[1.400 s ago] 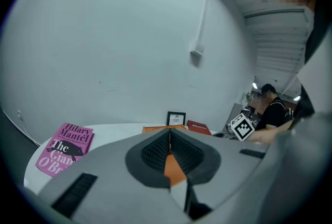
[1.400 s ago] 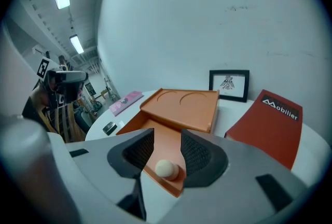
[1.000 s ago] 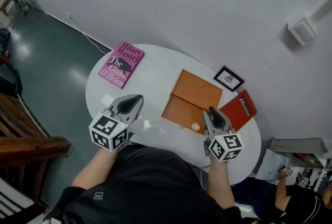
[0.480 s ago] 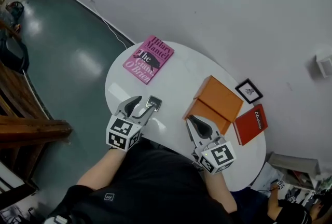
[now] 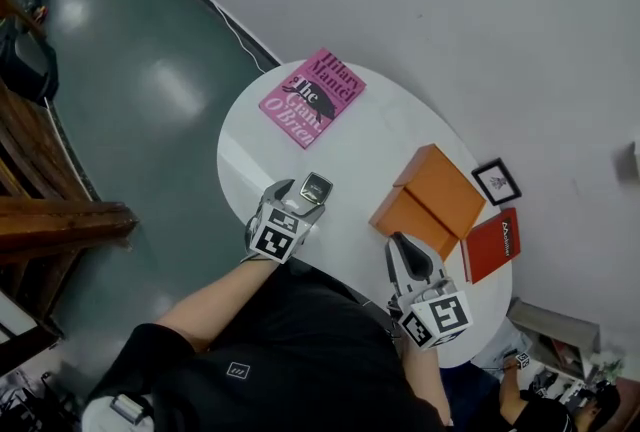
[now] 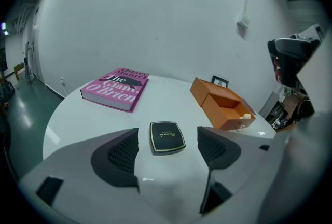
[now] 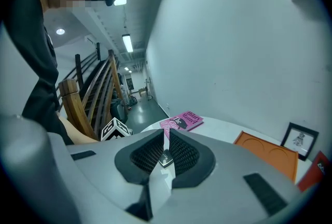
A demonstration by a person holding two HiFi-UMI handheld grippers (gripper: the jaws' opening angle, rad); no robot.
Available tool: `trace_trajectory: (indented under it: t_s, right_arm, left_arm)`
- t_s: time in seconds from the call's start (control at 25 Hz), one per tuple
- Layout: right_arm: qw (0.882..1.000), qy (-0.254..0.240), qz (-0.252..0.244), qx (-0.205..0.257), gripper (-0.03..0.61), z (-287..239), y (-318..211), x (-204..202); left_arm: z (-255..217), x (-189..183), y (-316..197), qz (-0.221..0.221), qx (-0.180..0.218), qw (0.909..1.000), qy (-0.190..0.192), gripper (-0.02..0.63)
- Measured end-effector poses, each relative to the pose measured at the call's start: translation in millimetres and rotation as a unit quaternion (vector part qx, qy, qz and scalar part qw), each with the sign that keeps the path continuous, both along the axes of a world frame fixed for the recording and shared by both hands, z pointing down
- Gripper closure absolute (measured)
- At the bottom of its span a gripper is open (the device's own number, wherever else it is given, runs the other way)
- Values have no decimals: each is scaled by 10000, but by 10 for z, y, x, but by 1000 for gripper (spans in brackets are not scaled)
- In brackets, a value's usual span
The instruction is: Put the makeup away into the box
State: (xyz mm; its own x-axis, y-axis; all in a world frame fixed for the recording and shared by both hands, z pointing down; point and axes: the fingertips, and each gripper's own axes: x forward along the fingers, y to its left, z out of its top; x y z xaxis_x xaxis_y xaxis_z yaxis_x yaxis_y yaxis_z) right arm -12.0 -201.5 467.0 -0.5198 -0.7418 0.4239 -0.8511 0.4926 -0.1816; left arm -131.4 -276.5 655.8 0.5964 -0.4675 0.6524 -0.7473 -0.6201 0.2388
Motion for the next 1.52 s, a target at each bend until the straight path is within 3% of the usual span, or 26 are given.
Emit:
trace_trajectory:
  t_s: [0.44,0.68,0.72,1.08,1.28,1.52]
  right_arm:
    - [9982,-41,563,-180,526,34,124,574]
    - [9977,-90,653,-128,526,7,88,690]
    - [9976,-113,668,-131,525,6,85,699]
    - [9967,-179,786,-46,526,-49,94,619]
    - [9948,-184,1002,-70,525,-36,126,592]
    - [9915,-202,1285,12,526,-73,180,654]
  left_arm:
    - [500,218,-113,204,-280,9956,-874,256]
    - [562,218,-116,268,-24,9919,-1243,255]
    - [561,209,-116,267,4,9917,-1261,279]
    - [449,71,-82,250,-171,9953,-918,302]
    - [186,32,-92,362,-16,9972,-651,302]
    - [-317,139,-170,741,455,9954,-411,302]
